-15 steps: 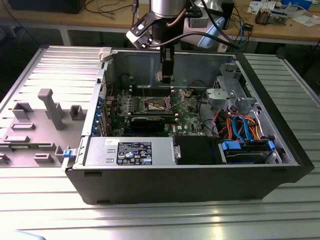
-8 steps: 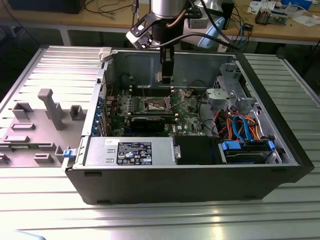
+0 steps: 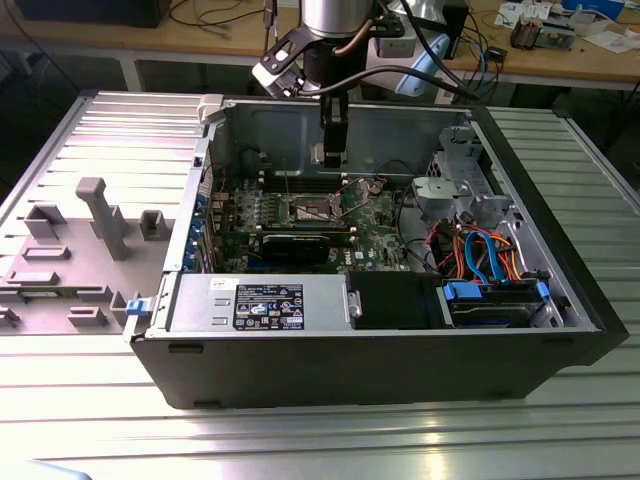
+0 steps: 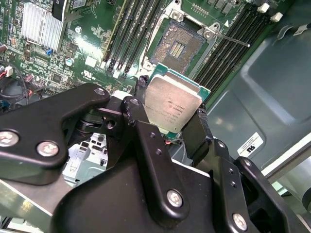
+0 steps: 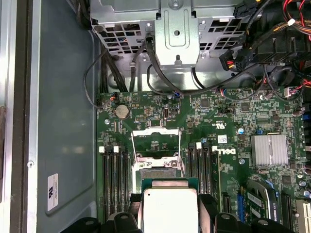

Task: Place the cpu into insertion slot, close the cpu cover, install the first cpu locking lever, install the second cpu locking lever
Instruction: 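Place the cpu into insertion slot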

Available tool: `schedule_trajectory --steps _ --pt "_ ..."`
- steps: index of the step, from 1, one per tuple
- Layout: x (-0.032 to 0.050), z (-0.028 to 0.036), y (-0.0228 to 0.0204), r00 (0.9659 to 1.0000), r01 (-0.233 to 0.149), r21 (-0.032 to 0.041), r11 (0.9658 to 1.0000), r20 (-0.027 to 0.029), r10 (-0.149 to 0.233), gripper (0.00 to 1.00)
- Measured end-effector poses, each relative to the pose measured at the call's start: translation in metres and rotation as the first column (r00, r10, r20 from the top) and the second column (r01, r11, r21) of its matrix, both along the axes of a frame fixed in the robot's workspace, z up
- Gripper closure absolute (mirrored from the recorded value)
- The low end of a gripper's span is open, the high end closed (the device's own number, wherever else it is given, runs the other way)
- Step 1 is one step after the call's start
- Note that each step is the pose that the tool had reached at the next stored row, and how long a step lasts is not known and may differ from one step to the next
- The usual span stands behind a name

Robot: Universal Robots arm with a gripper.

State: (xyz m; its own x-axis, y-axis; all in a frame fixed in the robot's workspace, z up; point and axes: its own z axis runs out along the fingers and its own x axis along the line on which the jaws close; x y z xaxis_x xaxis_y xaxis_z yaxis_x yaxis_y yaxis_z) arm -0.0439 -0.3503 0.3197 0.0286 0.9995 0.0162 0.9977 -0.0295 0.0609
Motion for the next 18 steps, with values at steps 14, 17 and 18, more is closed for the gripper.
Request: schedule_trajectory --steps 14,17,18 --pt "-0.0001 -0.0083 0.0002 0.9985 -0.055 0.0025 0.9985 0.0 0.055 0.46" --pt "-0.001 -0.0123 0.0002 0.9985 -0.055 0.0025 0.9985 -0.0001 0.055 0.46" --pt "-0.0015 -0.0136 0.0002 0.9985 -0.055 0.0025 0.9985 -0.0001 0.055 0.46"
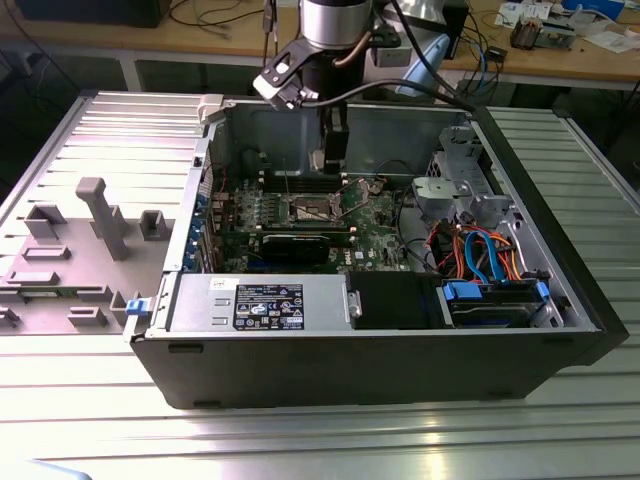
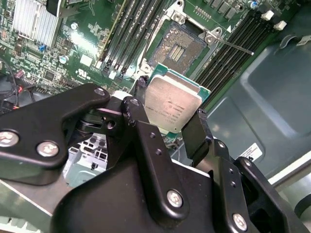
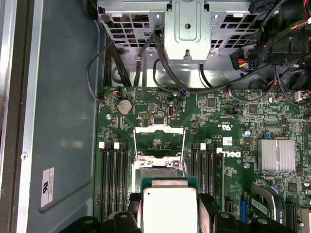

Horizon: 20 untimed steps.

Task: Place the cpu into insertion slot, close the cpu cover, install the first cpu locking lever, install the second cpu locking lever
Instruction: 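Place the cpu into insertion slot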

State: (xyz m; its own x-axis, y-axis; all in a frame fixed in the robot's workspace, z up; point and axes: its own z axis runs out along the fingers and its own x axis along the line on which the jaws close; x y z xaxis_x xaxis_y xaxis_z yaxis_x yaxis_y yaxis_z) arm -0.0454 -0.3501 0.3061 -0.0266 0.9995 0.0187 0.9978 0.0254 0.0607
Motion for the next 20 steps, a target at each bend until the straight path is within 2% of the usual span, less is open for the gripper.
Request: schedule_trajectory --steps 4,19,20 --pt "-0.0024 -0.0037 0.0001 1.0 0.001 -0.0001 1.0 -0.001 -0.001 0.46" --pt "-0.0025 -0.0043 0.0001 1.0 0.001 0.0 1.0 -0.0012 -0.001 0.46" --pt "-0.0025 -0.0045 0.0001 1.0 0.001 0.0001 1.0 -0.0025 -0.001 0.46"
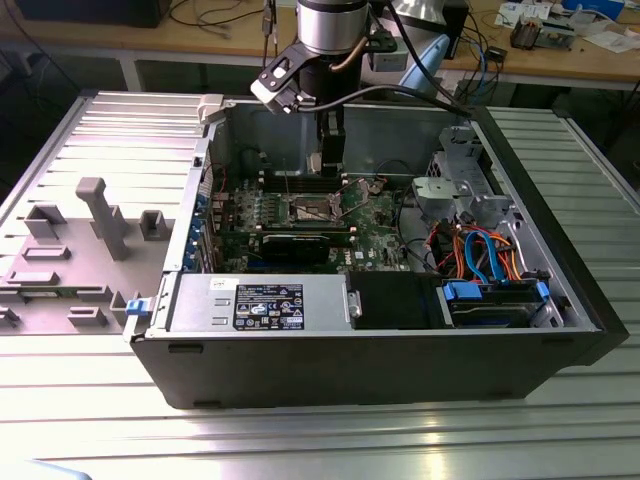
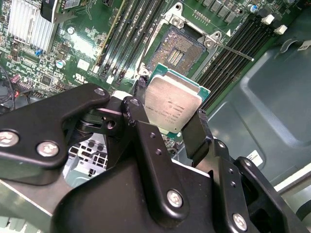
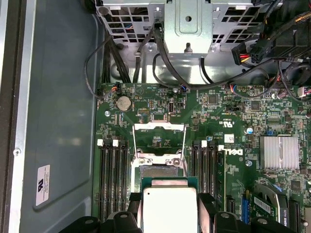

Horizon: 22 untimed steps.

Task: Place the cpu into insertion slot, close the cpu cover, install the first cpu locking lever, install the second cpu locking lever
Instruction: 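Place the cpu into insertion slot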

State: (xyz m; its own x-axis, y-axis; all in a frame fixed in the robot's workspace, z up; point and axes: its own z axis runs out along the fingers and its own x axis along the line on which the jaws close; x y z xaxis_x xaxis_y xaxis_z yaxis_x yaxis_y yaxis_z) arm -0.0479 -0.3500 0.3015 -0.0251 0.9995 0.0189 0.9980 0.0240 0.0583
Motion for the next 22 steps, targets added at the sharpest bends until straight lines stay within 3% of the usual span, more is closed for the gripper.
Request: schedule_trajectory --steps 2,5,8,9,13,16,22 --pt "0.0 -0.0014 0.0 0.9999 0.0 0.0001 1.0 -0.0133 0.0 0.46" --pt "0.0 -0.0035 -0.0001 0.9999 0.0 0.006 1.0 -0.0144 0.0 0.46" --pt "0.0 -0.0051 0.0 0.9999 0.0 0.0246 0.9997 -0.0143 0.0 0.46" --pt "-0.0001 -0.0061 0.0 0.9999 0.001 0.027 0.9996 -0.0144 0.0 0.46" --pt "0.0 -0.0116 0.0 0.9999 0.005 0.0271 0.9996 -0.0151 -0.005 0.46" --pt "0.0 -0.0161 0.0 0.9992 0.037 0.0271 0.9989 -0.0151 -0.037 0.46" --pt "0.0 -0.0168 0.0 0.999 0.042 0.0271 0.9987 -0.0151 -0.042 0.46"
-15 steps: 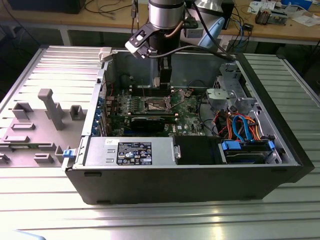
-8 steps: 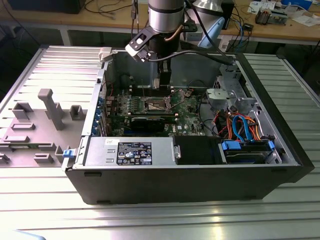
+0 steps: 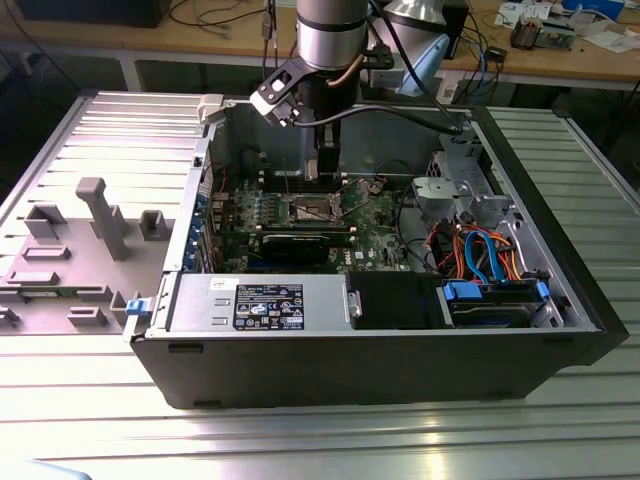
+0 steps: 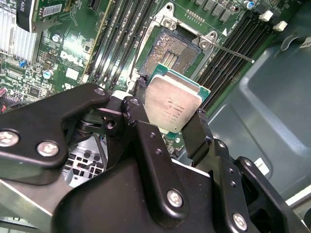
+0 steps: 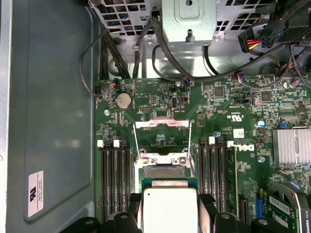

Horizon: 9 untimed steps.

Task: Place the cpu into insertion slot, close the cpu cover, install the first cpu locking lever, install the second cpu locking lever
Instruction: 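Place the cpu into insertion slot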

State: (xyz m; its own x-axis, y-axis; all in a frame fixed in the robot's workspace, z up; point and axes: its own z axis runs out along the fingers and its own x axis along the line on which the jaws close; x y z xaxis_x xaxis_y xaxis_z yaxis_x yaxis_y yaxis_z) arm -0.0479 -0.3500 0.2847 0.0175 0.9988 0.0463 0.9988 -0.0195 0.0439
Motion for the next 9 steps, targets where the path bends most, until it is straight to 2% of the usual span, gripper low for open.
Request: schedule_trajectory --steps 9 --pt "0.0 -0.0004 0.0 1.0 0.0 0.0002 1.0 0.0001 0.0 0.46"
